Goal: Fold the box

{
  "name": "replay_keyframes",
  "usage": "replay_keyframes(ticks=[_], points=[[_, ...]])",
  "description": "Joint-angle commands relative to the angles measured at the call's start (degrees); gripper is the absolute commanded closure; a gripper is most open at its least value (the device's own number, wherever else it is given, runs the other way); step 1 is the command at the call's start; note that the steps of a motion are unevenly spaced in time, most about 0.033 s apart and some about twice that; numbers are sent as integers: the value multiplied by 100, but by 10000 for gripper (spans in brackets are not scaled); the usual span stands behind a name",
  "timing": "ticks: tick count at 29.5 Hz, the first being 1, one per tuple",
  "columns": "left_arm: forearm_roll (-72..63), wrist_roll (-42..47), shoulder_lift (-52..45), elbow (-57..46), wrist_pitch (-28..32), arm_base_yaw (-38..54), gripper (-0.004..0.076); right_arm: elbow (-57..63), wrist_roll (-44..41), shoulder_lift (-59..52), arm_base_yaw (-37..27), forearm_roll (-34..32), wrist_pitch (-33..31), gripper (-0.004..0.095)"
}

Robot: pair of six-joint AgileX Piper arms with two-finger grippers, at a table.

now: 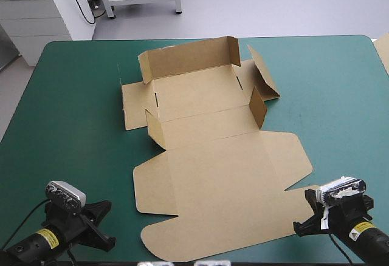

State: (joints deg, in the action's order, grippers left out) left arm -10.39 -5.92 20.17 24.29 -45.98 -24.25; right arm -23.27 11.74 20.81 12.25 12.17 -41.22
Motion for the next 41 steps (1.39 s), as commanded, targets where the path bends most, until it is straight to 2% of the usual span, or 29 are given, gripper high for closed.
replay_keyframes(ticks=[1, 12, 16, 20, 29, 33, 41], points=[[-115, 5, 73, 128, 374, -38, 731, -158, 91, 48, -26, 44, 386, 929], [-115, 19, 73, 128, 374, -38, 731, -176, 91, 48, -26, 67, 399, 929], [-105, 44, 73, 128, 374, -38, 731, -544, 91, 258, -26, 49, 388, 929], [-105, 32, 73, 128, 374, -38, 731, -1389, 116, 926, -26, -164, 352, 929], [-105, 32, 73, 128, 374, -38, 731, -3756, 138, 3219, -26, -238, 308, 929], [-105, 32, 73, 128, 374, -38, 731, -4760, 138, 4269, -26, -238, -70, 929], [-95, 25, 73, 128, 374, -38, 731, -6527, 393, 6068, -26, -315, -1443, 921]])
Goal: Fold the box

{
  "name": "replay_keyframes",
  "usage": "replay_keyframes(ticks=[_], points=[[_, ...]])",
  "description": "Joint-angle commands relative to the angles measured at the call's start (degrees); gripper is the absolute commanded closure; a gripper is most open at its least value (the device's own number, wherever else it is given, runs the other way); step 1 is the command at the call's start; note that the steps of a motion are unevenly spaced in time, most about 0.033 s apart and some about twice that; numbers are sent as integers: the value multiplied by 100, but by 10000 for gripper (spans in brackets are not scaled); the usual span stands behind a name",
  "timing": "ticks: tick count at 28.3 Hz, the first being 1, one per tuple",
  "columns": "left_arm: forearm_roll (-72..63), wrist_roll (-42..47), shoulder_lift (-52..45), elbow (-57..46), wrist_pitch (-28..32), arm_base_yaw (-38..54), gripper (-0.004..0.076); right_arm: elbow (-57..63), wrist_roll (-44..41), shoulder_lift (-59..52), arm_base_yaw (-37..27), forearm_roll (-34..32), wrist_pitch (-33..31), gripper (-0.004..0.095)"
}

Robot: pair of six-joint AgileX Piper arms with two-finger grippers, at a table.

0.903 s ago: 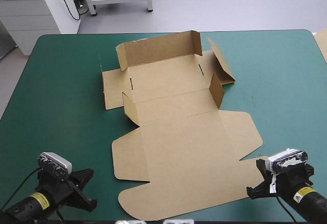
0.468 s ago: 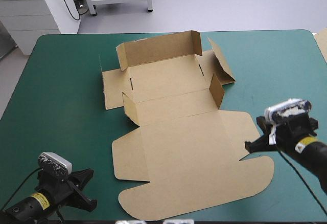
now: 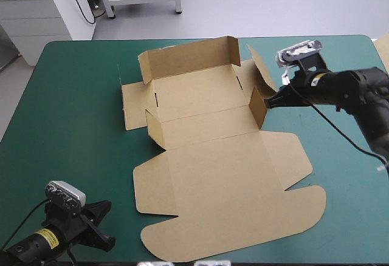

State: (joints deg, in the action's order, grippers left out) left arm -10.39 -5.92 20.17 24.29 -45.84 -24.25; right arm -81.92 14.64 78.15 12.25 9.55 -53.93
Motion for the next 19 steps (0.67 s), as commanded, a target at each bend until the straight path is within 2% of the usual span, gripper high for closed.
replay_keyframes(ticks=[1, 4, 6, 8, 13, 15, 19], points=[[-95, 19, 73, 128, 359, -38, 731, -833, 50, 506, -26, -87, -243, 921], [-95, 19, 73, 128, 359, -38, 731, -1214, -72, 907, -26, -206, -400, 900], [-95, 19, 73, 128, 359, -38, 731, -1461, -159, 1181, -26, -228, -542, 829], [-95, 11, 73, 128, 359, -38, 731, -1690, -240, 1418, -26, -241, -730, 728], [-95, 11, 73, 128, 359, -38, 731, -2043, -382, 1928, -26, -101, -1142, 326], [-95, 11, 73, 128, 359, -38, 731, -2066, -498, 2048, -26, -101, -1199, 224], [-95, 11, 73, 128, 359, -38, 731, -2066, -521, 2303, -26, -73, -1390, 212]])
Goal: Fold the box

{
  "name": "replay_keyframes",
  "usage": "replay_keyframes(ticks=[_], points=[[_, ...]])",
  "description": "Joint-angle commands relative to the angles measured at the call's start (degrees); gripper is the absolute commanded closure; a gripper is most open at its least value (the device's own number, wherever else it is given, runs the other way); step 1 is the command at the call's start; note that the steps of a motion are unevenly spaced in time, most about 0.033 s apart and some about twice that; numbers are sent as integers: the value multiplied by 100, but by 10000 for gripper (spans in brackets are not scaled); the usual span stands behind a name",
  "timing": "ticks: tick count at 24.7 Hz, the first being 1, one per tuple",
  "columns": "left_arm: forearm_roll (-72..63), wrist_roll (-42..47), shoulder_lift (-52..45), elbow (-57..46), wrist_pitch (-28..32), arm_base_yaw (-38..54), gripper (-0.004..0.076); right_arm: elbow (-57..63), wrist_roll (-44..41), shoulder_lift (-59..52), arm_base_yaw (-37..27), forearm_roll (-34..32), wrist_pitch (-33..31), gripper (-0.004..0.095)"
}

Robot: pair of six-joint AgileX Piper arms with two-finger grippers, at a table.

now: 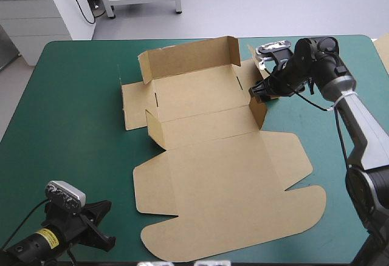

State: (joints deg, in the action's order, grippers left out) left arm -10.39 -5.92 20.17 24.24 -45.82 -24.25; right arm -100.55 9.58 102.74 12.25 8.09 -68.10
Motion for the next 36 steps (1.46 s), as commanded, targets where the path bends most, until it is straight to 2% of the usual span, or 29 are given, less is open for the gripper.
replay_keyframes(ticks=[1, 4, 8, 12, 14, 17, 24, 27, 33, 36], points=[[-95, 11, 73, 132, 357, -38, 731, -203, -15, -95, -26, 114, 27, 212], [-95, 11, 73, 132, 357, -38, 731, -222, -15, 91, -26, 298, 242, 212], [-95, 11, 73, 132, 357, -38, 731, -638, -147, 532, -15, 318, 208, 212], [-95, -13, 73, 132, 368, -38, 731, -1101, -161, 962, -15, 138, -273, 213], [-95, -13, 73, 132, 368, -38, 731, -1129, -240, 1096, -15, 110, -321, 213], [-95, -13, 73, 132, 368, -38, 731, -1114, -277, 1178, -15, 192, -321, 301], [-95, -13, 73, 132, 368, -38, 731, -1114, -277, 1202, -15, 347, -321, 783], [-95, -13, 73, 132, 368, -38, 731, -1114, -238, 1202, -15, 412, -321, 929], [-95, -13, 73, 132, 368, -38, 731, -1114, -138, 1202, -15, 412, -321, 929], [-95, -13, 73, 132, 368, -38, 731, -1114, 230, 1202, -15, 412, -321, 929]])
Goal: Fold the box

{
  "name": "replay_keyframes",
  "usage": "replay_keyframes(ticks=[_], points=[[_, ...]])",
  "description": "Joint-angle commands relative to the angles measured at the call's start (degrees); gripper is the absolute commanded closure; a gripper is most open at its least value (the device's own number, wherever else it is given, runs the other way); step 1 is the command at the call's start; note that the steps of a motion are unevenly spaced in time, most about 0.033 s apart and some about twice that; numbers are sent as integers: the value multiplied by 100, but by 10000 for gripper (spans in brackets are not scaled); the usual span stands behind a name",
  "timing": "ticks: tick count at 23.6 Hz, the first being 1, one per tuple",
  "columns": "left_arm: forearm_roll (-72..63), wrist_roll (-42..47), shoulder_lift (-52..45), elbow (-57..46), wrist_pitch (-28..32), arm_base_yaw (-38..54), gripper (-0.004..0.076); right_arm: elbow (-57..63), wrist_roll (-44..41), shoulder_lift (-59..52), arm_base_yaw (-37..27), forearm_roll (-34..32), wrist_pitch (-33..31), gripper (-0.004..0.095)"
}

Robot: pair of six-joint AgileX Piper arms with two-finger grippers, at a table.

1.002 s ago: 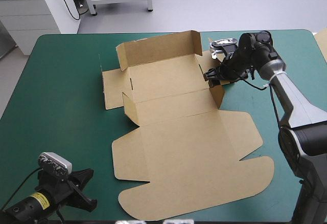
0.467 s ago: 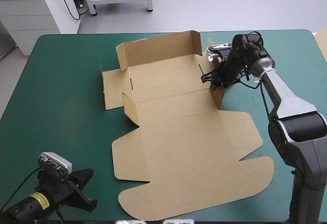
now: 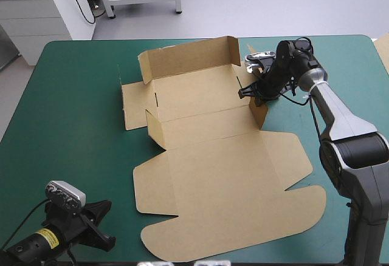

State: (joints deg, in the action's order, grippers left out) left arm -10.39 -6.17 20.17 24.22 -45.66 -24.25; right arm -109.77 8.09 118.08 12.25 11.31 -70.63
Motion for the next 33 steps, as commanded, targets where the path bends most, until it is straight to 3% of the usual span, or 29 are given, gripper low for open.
replay_keyframes(ticks=[1, 5, 7, 15, 26, 33], points=[[-95, 11, 73, 134, 352, -38, 731, -192, 567, -332, -5, 89, -68, 929], [-95, 11, 73, 134, 352, -38, 731, -265, 1199, -332, 264, -729, -68, 929], [-95, 11, 73, 134, 352, -38, 731, -535, 1905, -328, 378, -924, -36, 929], [-95, 11, 73, 134, 352, -38, 731, -1443, 3967, -306, 835, 27, 114, 929], [-95, 11, 73, 134, 352, -38, 731, -1443, 5055, -48, 1678, 559, 1002, 929], [-95, 11, 73, 134, 352, -38, 731, -1443, 5245, 198, 2023, 563, 1093, 929]])
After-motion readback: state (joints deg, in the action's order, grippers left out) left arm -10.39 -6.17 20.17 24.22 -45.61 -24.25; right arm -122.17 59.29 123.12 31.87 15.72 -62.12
